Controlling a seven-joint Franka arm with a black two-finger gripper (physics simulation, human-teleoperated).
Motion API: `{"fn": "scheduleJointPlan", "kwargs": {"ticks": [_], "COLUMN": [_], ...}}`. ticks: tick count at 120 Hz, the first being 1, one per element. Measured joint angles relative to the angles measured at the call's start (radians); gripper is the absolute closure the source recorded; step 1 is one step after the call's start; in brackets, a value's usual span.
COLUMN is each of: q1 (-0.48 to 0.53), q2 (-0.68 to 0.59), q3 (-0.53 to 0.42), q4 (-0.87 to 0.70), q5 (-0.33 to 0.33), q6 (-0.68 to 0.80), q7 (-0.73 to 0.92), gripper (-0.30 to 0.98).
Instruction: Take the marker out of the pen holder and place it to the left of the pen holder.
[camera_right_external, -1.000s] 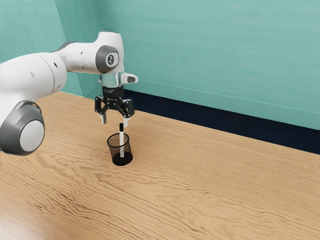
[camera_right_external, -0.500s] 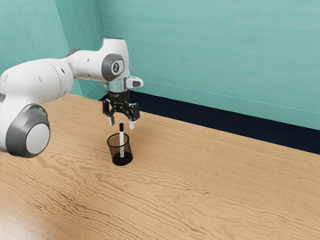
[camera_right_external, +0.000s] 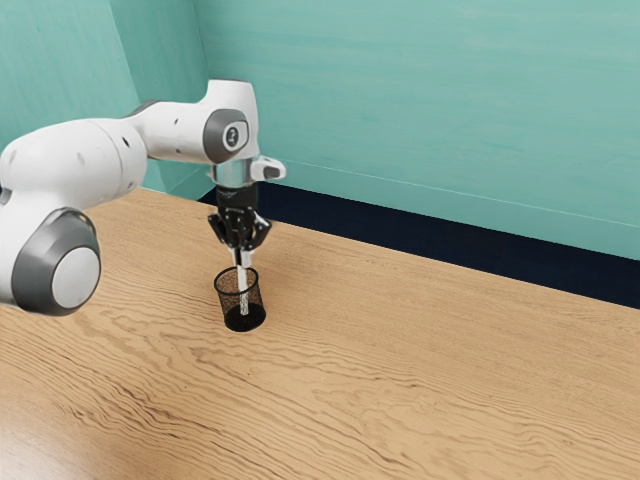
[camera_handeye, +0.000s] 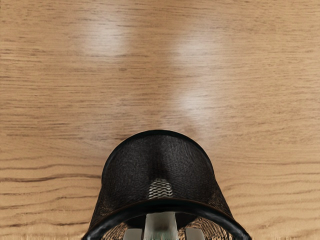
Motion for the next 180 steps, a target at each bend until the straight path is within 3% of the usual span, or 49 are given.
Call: {"fn": "scheduleJointPlan", "kwargs": {"ticks": [20,32,46,53,66,78,99,122,148,160,171,180], "q1": [-0.001,-0.001,-0.001,0.0,-0.001,0.0,0.025,0.064,0.091,0.092,0.086,0.065], "q2": [-0.014,-0.119,-0.201,-0.202,-0.132,-0.016,0.143,0.192,0.2,0.057,-0.324,-0.531], "q3": [0.002,0.003,0.058,0.085,0.111,0.131,0.139,0.135,0.103,0.035,-0.065,-0.103], "q4": [0.001,0.002,0.056,0.091,0.097,0.101,0.105,0.111,0.11,0.063,-0.251,-0.358], "q5": [0.009,0.012,0.02,0.063,0.179,0.234,0.258,0.244,0.201,0.141,0.12,0.121], "q6": [-0.044,-0.1,-0.243,-0.344,-0.528,-0.638,-0.714,-0.723,-0.667,-0.561,-0.382,-0.278], "q7": [0.007,0.01,0.015,0.017,0.022,0.027,0.034,0.04,0.041,0.043,0.04,0.028], "gripper": [0.75,0.76,0.77,0.78,0.78,0.78,0.77,0.76,0.31,0.2,0.13,0.09]}}
